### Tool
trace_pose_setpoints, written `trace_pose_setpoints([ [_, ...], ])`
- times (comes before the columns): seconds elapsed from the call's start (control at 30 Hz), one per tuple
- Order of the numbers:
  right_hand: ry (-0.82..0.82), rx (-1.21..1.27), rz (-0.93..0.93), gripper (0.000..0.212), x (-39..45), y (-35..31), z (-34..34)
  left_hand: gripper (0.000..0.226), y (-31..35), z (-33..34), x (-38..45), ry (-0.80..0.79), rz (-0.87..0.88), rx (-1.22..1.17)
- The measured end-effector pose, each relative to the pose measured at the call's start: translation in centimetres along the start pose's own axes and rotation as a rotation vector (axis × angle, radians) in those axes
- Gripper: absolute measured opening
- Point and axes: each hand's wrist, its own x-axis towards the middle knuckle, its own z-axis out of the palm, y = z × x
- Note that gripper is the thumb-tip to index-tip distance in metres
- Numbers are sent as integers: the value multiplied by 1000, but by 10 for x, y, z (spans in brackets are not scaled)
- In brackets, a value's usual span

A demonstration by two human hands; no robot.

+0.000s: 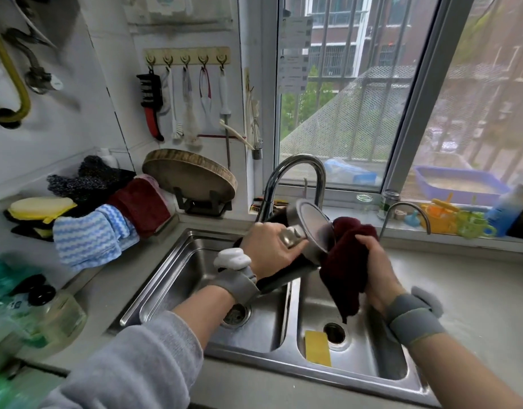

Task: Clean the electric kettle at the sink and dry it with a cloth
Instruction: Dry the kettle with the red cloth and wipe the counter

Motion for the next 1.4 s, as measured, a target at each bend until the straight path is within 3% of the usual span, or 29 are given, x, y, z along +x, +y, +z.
trace_pose_setpoints([
  [0.07,-27,-119,-52,26,7,-6,2,47,2,-2,-9,-56,96,101],
  [0.17,-137,-390,-74,29,14,-4,10,45,3,-5,-17,-205,204,62],
  [0.33,-249,-580,-176,23,21,-26,29,44,3,-13,-20,-205,248,65],
  [0.47,-455,-1010,-254,21,29,-38,56,46,-1,-24,-20,-266,416,199],
  [0.53,-596,-1262,-196,19,24,-38,76,48,4,-26,-24,-273,514,225],
  [0.6,-697,-1396,-64,22,27,-37,92,47,4,-32,-25,-286,501,202],
  [0.7,-788,-1377,146,25,35,-40,100,46,-1,-39,-24,-239,591,201],
  [0.8,-823,-1358,224,40,42,-30,110,46,-1,-43,-24,-272,677,203],
  [0.9,-844,-1483,80,63,54,-3,132,45,1,-42,-28,-331,715,195],
  [0.97,-909,-1540,-41,65,58,17,145,45,0,-39,-29,-357,745,196],
  [1.07,-904,-1561,-63,72,65,27,150,46,-5,-39,-27,-392,746,176],
  [1.23,-719,-1407,117,58,91,27,131,48,-13,-38,-29,-404,713,138],
  [1.4,-681,-1318,95,24,104,13,82,48,-30,-38,-21,-394,514,67],
])
